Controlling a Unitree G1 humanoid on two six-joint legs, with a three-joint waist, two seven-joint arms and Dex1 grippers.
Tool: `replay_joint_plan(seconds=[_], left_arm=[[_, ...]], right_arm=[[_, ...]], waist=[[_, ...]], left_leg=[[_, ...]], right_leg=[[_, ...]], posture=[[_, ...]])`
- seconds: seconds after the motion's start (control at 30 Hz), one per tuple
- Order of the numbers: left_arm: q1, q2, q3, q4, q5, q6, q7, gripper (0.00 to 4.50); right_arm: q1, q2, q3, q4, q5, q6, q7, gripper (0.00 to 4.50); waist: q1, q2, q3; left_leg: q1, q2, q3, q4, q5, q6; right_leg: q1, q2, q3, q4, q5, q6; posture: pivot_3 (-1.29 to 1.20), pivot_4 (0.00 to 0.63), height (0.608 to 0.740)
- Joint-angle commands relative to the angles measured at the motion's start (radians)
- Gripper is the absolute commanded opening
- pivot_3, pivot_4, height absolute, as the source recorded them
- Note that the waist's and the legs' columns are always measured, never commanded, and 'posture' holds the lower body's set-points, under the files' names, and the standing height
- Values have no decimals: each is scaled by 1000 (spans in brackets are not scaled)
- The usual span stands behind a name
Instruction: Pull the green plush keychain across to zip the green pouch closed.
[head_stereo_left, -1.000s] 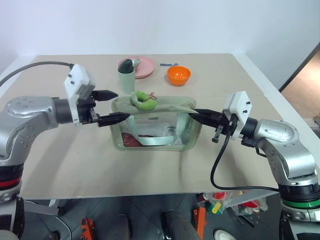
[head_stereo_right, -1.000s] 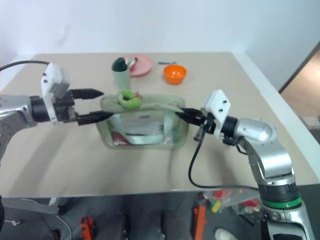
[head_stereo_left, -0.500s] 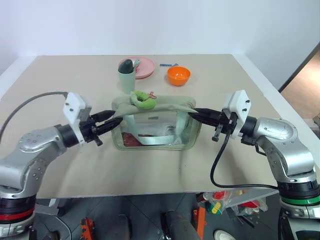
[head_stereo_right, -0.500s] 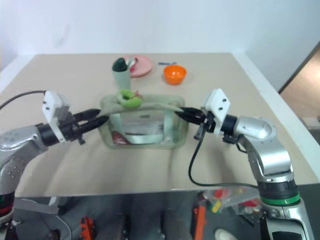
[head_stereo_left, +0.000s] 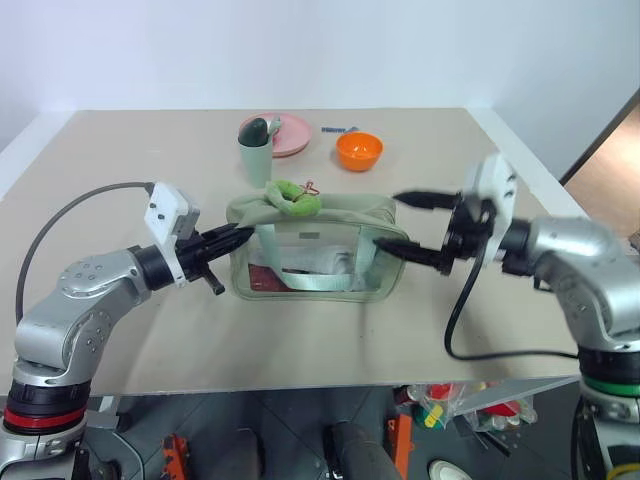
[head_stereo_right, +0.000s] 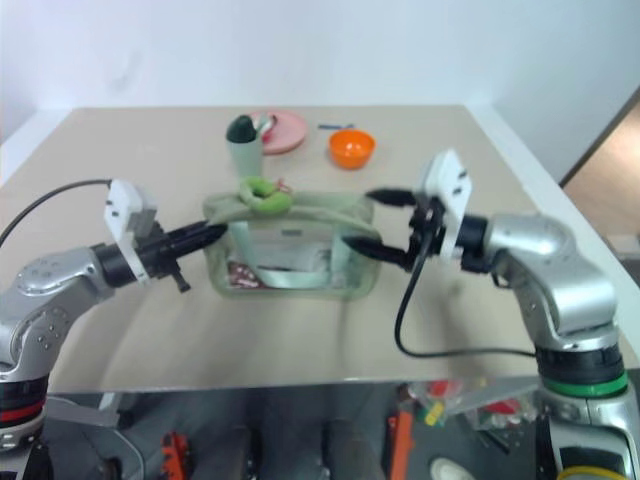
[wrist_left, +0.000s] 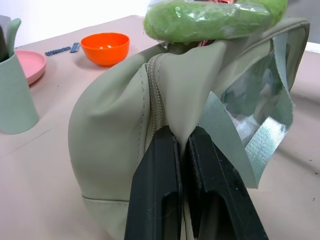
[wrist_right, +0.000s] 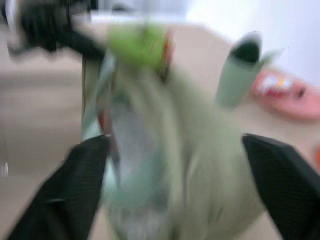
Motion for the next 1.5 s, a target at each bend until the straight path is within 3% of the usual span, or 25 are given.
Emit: replay_joint_plan(seconds=[0.03,0.2,0.43,0.47,0.83,1.2,1.5], left_arm=[[-22,-12,-11,-27,-17,10,6,0],[-22,-27,-17,-38,-19,17,18,0],[-30,-44,-17,-37,1,6,54,0],[-25,-44,-22,-37,6,2,54,0],[-26,-51,-40,-17,40,-20,53,0],[-44,-74,-65,3,72,-36,49,0],[-68,-86,-100,45,120,-72,41,0]], right_arm=[[-99,40,26,-56,10,13,-47,4485],[-157,163,190,0,-142,-110,-84,4485],[-133,207,253,105,-259,-250,-42,4485],[-132,214,252,118,-268,-261,-46,3937],[-74,234,266,155,-322,-328,-9,165],[-74,282,201,118,-278,-336,-34,75],[-107,275,89,91,-166,-213,-69,75]], waist=[[0,0,0],[-1,-1,0],[7,-1,0],[6,-1,0],[5,-1,0],[6,-1,0],[6,-1,0]], left_leg=[[0,0,0,0,0,0],[0,1,0,-1,0,0],[-3,-1,-1,-1,0,0],[-3,-1,-1,-1,0,0],[-2,0,-1,-1,0,0],[-2,0,-2,-1,0,0],[-2,0,-2,-1,0,0]], right_leg=[[0,0,0,0,0,0],[0,1,-1,0,1,2],[-1,-1,-1,-1,0,4],[-1,-1,-1,-1,0,4],[-1,0,-1,0,1,3],[0,0,-1,0,1,3],[0,0,-1,0,1,3]], posture=[[0,150,740],[0,150,740],[0,150,740],[0,150,740],[0,150,740],[0,150,740],[0,150,740]])
